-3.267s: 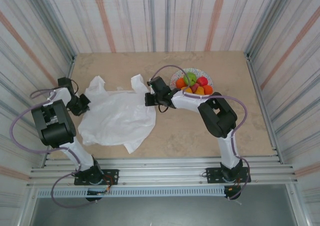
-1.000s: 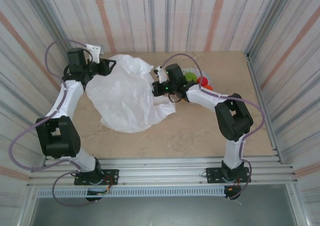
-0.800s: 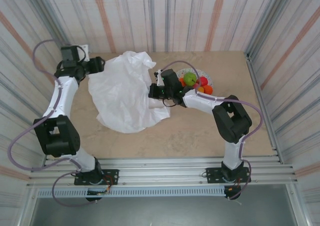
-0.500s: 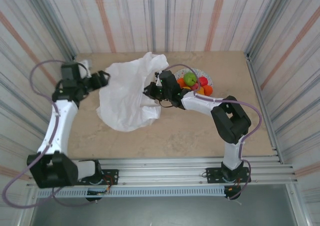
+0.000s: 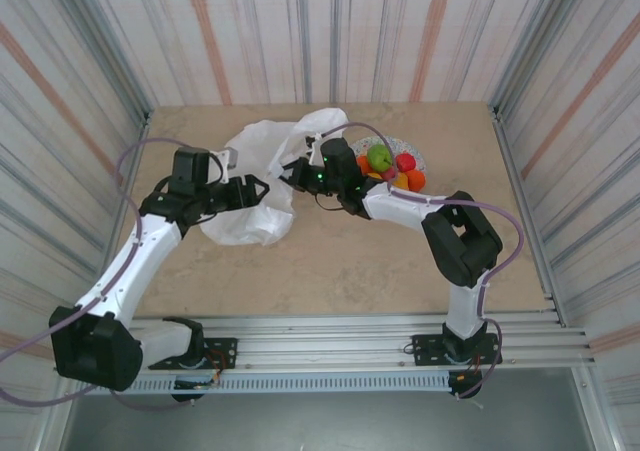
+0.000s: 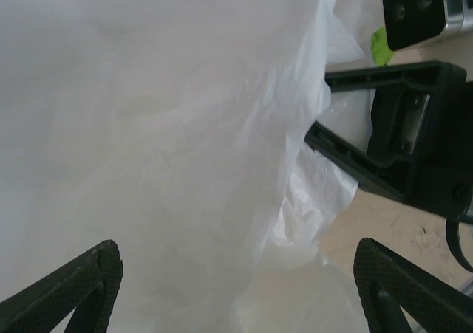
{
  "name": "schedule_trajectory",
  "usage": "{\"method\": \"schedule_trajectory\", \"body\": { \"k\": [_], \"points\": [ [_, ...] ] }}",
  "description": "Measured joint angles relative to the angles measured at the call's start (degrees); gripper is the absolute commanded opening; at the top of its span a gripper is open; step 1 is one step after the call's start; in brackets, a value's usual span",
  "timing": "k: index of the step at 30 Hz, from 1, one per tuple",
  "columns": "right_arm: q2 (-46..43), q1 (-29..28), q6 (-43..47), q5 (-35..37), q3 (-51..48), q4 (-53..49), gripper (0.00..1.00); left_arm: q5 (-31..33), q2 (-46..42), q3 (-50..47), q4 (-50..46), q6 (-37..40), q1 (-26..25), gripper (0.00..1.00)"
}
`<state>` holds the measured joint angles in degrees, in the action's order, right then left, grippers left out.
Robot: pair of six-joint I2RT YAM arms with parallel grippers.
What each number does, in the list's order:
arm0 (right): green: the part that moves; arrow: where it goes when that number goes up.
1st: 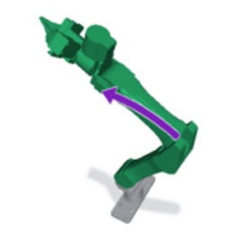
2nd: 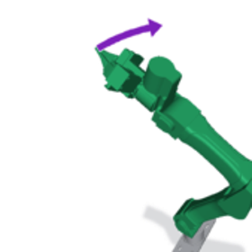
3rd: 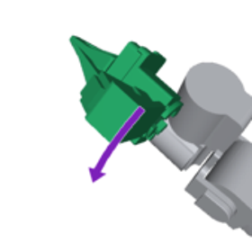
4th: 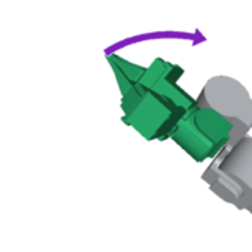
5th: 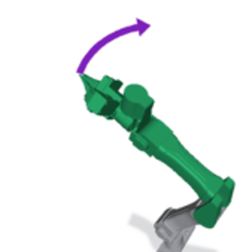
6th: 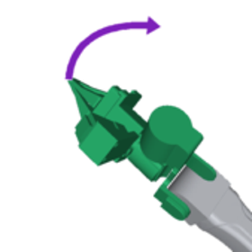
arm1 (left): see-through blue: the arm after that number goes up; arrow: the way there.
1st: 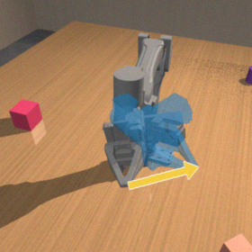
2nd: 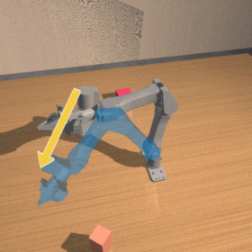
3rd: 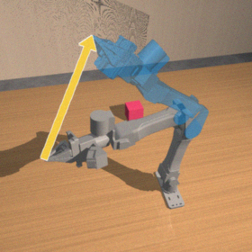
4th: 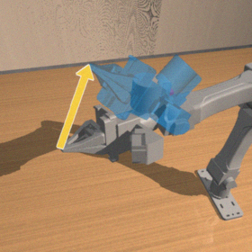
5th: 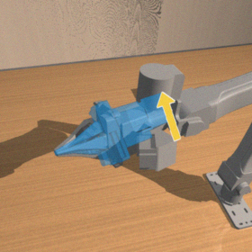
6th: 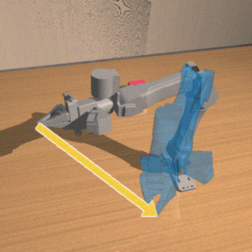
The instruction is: Place the fruits into the plastic bag
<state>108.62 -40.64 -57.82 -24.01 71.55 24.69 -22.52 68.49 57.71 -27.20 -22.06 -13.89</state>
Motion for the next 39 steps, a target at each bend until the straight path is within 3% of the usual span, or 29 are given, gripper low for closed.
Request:
{"method": "schedule_trajectory", "body": {
  "k": [11, 19, 24, 33, 39],
  "points": [
    [0.07, 0.0, 1.77, 0.0, -3.37, -0.72, 0.0, 0.09, 11.45, 6.8, 0.17, 5.66, -3.26, 0.86],
    [0.13, 0.0, 2.99, -0.02, -3.39, -0.76, 0.0, 3.21, 16.7, 11.32, -1.33, 8.98, -4.5, 0.67],
    [0.13, 0.0, 3.02, -0.02, -3.5, -0.92, 0.0, 3.76, 19.43, 13.35, -1.81, 10.32, -4.5, 0.61],
    [0.13, 0.04, 3.04, 0.02, -3.54, -1.16, 0.0, 5.16, 23.28, 16.98, -3.98, 12.26, -4.5, 0.33],
    [0.13, 0.04, 3.04, 0.09, -4.07, -1.16, 0.0, 6.36, 23.58, 17.84, -4.59, 12.9, -4.46, 0.0]
  ]
}}
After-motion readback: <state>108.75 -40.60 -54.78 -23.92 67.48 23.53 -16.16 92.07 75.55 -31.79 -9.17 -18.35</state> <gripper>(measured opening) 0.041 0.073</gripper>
